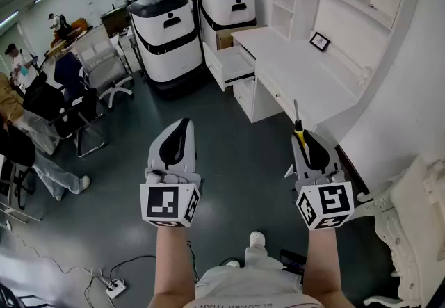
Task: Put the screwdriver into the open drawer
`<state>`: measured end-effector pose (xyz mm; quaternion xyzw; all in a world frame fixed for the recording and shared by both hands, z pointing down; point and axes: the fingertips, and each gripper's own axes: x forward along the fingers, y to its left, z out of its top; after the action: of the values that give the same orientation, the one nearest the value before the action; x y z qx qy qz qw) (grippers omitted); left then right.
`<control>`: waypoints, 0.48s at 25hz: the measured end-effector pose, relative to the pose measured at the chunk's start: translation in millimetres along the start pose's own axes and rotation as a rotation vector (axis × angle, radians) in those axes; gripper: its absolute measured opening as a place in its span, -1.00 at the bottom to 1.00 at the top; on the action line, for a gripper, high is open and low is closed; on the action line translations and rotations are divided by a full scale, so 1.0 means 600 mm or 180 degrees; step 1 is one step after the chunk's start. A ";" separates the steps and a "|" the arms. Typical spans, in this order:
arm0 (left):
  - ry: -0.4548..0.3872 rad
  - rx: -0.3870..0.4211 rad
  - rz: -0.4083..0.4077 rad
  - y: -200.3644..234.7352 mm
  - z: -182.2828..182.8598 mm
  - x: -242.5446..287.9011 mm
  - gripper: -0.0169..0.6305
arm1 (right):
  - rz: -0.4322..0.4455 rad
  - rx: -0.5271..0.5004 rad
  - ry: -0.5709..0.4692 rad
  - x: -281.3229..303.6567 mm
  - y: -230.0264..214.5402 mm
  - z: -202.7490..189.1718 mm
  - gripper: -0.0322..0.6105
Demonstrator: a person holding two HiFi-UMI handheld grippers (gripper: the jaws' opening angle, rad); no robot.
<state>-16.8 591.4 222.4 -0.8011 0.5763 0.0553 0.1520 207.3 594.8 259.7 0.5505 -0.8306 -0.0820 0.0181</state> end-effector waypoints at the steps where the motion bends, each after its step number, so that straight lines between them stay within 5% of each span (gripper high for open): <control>1: -0.0001 -0.0021 0.0019 0.000 -0.001 0.000 -0.92 | 0.0001 -0.0010 0.0000 0.001 -0.002 0.001 -0.63; 12: 0.0020 -0.0038 0.0131 -0.006 -0.020 0.074 -0.92 | 0.0191 0.0036 -0.0022 0.076 -0.049 -0.011 -0.63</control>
<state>0.4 548.3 222.6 -0.7901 0.5928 0.0594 0.1442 217.1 540.9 258.8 0.5251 -0.8473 -0.0787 0.0146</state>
